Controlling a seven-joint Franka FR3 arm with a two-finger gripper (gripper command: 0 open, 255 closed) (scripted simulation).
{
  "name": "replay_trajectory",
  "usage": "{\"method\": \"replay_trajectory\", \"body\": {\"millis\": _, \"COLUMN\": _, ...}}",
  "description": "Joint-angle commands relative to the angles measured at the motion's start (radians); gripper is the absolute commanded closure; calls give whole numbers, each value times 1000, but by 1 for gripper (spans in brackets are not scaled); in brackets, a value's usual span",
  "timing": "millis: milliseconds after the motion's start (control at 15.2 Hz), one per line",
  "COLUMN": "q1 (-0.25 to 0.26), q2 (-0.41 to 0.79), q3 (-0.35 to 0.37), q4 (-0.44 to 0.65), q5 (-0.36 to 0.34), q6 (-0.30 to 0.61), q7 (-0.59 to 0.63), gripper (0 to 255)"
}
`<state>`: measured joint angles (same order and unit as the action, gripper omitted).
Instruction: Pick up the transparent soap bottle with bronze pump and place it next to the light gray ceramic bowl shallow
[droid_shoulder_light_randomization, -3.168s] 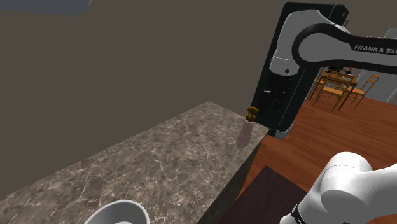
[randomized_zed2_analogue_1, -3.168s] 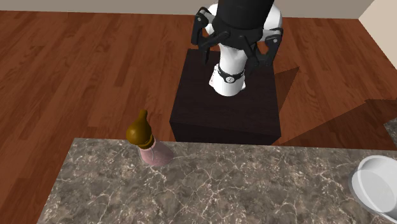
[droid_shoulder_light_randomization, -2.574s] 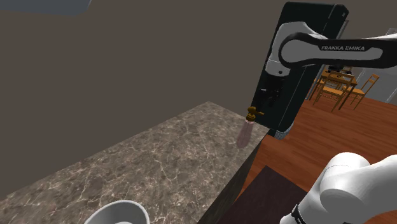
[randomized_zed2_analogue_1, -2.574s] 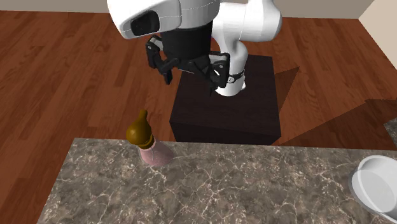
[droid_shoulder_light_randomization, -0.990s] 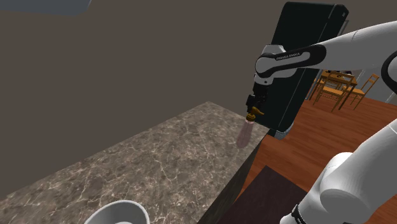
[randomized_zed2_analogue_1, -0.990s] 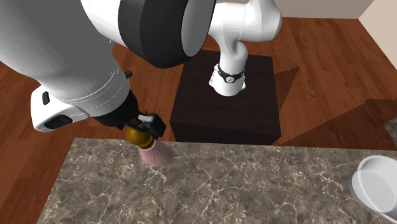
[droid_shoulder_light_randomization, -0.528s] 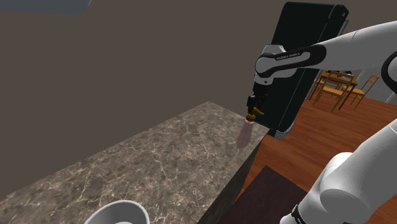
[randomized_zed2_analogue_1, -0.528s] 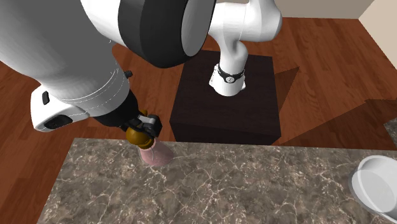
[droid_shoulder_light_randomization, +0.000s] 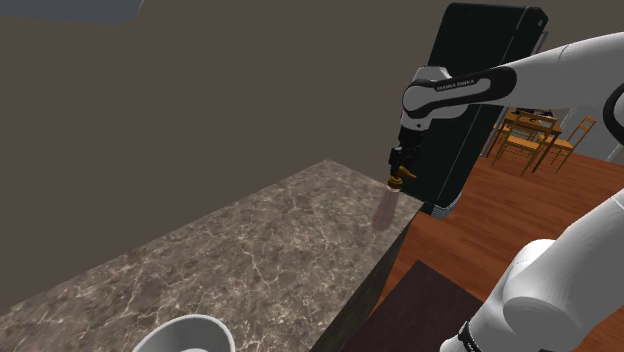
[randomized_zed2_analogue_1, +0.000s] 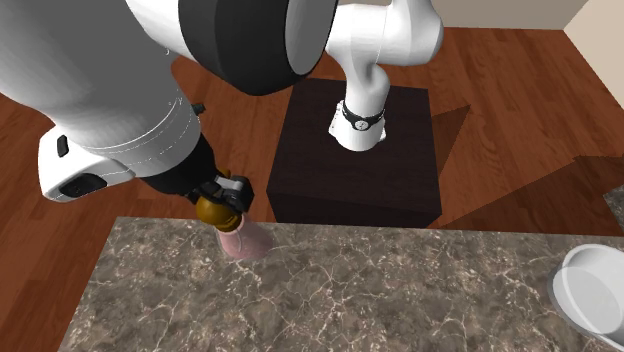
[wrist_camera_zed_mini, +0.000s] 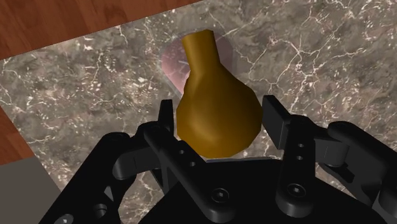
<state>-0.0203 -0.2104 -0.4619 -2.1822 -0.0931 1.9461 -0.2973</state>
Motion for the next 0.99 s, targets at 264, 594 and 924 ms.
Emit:
{"method": "replay_trajectory", "body": {"millis": 264, "q1": 1, "q2": -15, "q3": 7, "q4": 66, "q5": -3, "q6": -81, "q7": 3, "gripper": 255}}
{"method": "replay_trajectory", "body": {"millis": 594, "q1": 3, "q2": -24, "q3": 12, "q4": 126, "q5": -3, "q6": -148, "q7": 5, "gripper": 255}}
{"method": "replay_trajectory", "body": {"millis": 924, "q1": 5, "q2": -27, "q3": 17, "q4": 190, "q5": -2, "q6": -215, "q7": 5, "gripper": 255}}
